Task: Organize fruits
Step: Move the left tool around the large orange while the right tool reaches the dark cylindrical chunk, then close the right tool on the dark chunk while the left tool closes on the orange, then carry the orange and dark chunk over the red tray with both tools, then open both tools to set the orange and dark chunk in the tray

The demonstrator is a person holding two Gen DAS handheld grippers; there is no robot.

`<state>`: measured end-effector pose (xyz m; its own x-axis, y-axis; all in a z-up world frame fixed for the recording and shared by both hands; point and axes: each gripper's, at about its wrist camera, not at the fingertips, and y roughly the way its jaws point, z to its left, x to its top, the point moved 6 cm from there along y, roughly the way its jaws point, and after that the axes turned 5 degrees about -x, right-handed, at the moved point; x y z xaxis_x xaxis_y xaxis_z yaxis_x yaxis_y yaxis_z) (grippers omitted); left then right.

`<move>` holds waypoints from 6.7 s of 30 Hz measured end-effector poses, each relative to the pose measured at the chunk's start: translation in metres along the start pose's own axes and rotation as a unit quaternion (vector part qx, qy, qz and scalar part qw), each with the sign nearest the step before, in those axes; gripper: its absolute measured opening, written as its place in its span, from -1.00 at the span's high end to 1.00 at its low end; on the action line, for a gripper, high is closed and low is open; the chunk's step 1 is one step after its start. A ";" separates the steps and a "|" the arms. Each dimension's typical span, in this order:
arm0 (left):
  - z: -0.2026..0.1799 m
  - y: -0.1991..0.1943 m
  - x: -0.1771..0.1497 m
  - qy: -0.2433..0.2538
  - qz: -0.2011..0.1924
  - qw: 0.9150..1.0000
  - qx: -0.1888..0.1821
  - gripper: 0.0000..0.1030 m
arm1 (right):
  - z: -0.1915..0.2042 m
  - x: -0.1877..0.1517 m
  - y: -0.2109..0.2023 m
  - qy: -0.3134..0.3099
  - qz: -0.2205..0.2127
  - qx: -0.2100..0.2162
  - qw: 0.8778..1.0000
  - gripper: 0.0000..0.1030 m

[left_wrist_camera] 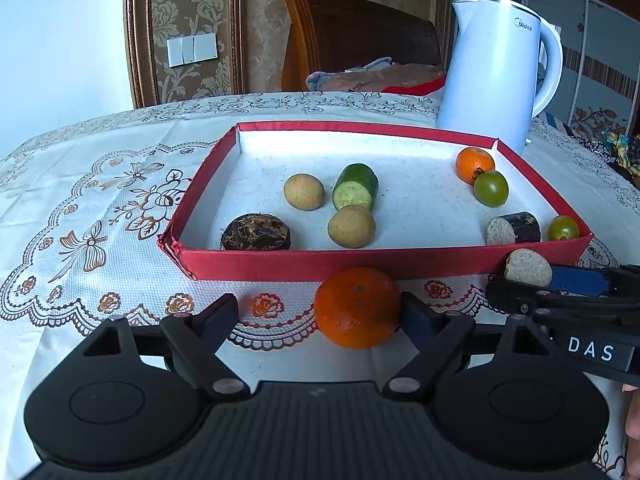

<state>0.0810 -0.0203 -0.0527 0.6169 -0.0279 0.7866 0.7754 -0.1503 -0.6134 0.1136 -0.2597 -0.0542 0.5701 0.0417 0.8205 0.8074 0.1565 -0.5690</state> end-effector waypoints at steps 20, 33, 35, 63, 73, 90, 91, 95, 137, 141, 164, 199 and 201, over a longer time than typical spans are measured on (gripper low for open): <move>0.000 0.000 0.000 -0.002 -0.001 1.000 -0.001 -0.68 | -0.002 0.000 0.000 0.006 -0.001 0.004 1.000 -0.14; -0.001 -0.001 0.000 -0.001 -0.001 1.000 -0.003 -0.66 | -0.004 0.000 0.000 0.011 -0.002 0.006 1.000 -0.13; -0.002 -0.001 0.000 0.001 0.000 1.000 -0.003 -0.65 | -0.004 0.000 0.000 0.011 -0.003 0.006 1.000 -0.13; -0.016 -0.005 -0.001 0.043 -0.005 0.999 -0.032 0.17 | 0.002 0.000 -0.002 -0.005 -0.009 0.023 1.000 0.28; -0.014 -0.005 -0.001 0.035 -0.004 0.999 -0.036 0.18 | 0.001 0.000 -0.004 0.000 -0.015 0.025 1.000 0.31; -0.010 -0.013 0.001 0.019 -0.014 0.999 -0.044 0.18 | -0.002 0.000 -0.015 0.012 -0.037 0.035 0.999 0.36; -0.009 -0.014 0.001 0.018 -0.014 0.999 -0.046 0.18 | -0.003 0.000 -0.016 0.011 -0.039 0.035 0.999 0.36; -0.008 -0.019 0.001 0.013 -0.019 0.998 -0.052 0.18 | -0.003 0.001 -0.018 0.014 -0.047 0.036 0.998 0.36; 0.017 0.038 0.063 -0.039 -0.052 0.997 0.037 0.19 | 0.008 0.057 0.044 -0.024 -0.049 -0.012 0.998 0.39; 0.028 0.047 0.065 -0.051 -0.043 0.997 0.040 0.19 | 0.005 0.062 0.050 -0.013 -0.048 -0.012 0.999 0.39; 0.028 0.054 0.061 -0.033 -0.043 0.997 0.053 0.17 | 0.008 0.066 0.060 -0.015 -0.056 -0.016 0.998 0.41; 0.031 0.049 0.055 -0.044 -0.041 0.997 0.042 0.08 | 0.000 0.060 0.046 -0.003 -0.079 -0.033 0.996 -0.70; 0.031 0.048 0.054 -0.044 -0.042 0.997 0.041 0.08 | 0.000 0.059 0.046 -0.003 -0.079 -0.032 0.996 -0.74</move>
<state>0.1557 0.0014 -0.0416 0.5560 0.0687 0.8284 0.8310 -0.0666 -0.5522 0.1841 -0.2498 -0.0320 0.4349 0.0274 0.9001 0.8949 0.0974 -0.4354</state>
